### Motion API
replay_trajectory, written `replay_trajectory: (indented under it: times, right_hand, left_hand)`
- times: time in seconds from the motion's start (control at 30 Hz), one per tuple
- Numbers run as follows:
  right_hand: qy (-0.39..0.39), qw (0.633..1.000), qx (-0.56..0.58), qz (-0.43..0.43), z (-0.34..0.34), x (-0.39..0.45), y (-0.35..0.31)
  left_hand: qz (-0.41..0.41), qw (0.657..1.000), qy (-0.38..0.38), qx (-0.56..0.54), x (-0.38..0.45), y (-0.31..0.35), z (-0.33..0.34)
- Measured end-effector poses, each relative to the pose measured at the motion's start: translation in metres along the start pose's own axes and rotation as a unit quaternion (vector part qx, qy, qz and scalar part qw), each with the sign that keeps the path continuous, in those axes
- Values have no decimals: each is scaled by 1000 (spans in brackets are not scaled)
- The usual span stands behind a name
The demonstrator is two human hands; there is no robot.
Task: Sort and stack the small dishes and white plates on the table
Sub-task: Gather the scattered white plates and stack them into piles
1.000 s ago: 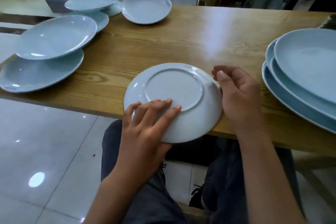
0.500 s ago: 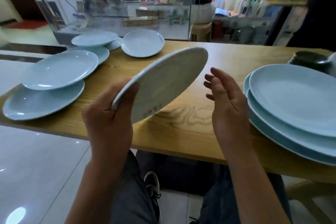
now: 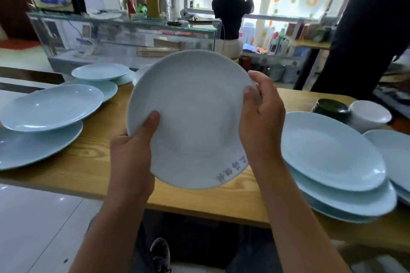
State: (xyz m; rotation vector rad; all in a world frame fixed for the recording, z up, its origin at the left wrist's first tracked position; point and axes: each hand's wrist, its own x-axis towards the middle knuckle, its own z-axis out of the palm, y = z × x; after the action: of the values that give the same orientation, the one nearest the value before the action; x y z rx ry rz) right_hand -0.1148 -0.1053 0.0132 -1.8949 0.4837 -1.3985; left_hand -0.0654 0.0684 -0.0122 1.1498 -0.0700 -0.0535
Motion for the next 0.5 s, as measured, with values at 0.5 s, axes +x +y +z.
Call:
replay_trajectory:
  times: [0.5]
  right_hand:
    - [-75,972,-169,143,-123,68,62]
  left_hand:
    - [162,893,-316,275,-41,-29,76]
